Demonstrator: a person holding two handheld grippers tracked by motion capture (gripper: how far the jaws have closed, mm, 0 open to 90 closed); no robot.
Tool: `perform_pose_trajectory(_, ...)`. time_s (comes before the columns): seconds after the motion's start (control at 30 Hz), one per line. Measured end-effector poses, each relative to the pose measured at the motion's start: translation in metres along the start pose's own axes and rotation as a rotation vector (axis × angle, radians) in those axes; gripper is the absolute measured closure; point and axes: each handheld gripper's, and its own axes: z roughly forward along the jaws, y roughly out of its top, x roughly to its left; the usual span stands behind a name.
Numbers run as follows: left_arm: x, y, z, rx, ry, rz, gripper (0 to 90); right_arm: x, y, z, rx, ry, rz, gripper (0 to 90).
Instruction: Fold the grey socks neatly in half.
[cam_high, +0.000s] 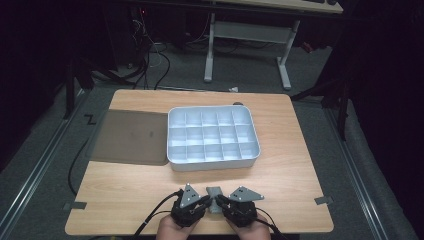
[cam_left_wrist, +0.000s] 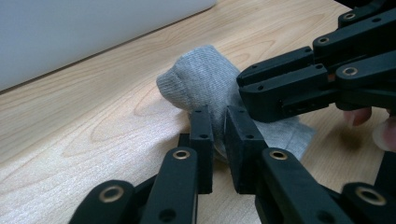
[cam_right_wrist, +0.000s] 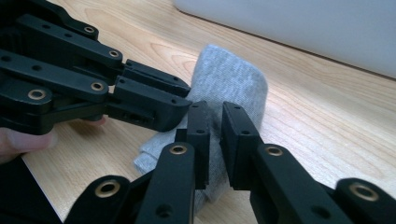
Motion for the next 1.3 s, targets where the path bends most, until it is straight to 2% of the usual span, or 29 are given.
perform_pose_trajectory(0.2, -0.001, 0.001, -0.001, -0.004, -0.001, 0.001, 80.2, -0.003, 0.001, -0.005, 0.001, -0.019, 0.018, 78.3)
perform_pose_trajectory(0.47, -0.006, 0.001, 0.001, -0.002, -0.01, 0.009, 79.4, -0.009, 0.003, -0.011, 0.019, -0.012, 0.054, 70.4)
perform_pose_trajectory(0.7, -0.012, 0.002, 0.005, 0.0, -0.023, 0.015, 79.4, -0.016, 0.003, -0.013, 0.076, -0.009, 0.092, 64.6)
perform_pose_trajectory(0.8, -0.019, 0.004, 0.009, -0.001, -0.019, 0.031, 79.4, -0.023, 0.002, -0.015, 0.103, -0.008, 0.117, 63.3)
perform_pose_trajectory(0.9, -0.023, 0.006, 0.013, 0.002, -0.025, 0.04, 78.7, -0.031, 0.003, -0.015, 0.123, -0.011, 0.116, 62.3)
perform_pose_trajectory(1.03, -0.026, 0.007, 0.015, 0.007, -0.016, 0.049, 77.9, -0.04, 0.007, -0.016, 0.161, 0.025, 0.153, 61.1)
perform_pose_trajectory(1.1, -0.027, 0.007, 0.016, 0.011, -0.013, 0.052, 78.0, -0.041, 0.009, -0.019, 0.17, 0.034, 0.156, 59.5)
perform_pose_trajectory(1.13, -0.027, 0.007, 0.016, 0.013, -0.013, 0.054, 78.3, -0.04, 0.011, -0.023, 0.18, 0.054, 0.153, 58.0)
perform_pose_trajectory(1.3, -0.03, 0.005, 0.018, 0.021, -0.015, 0.063, 78.5, -0.034, 0.014, -0.028, 0.202, 0.036, 0.135, 58.3)
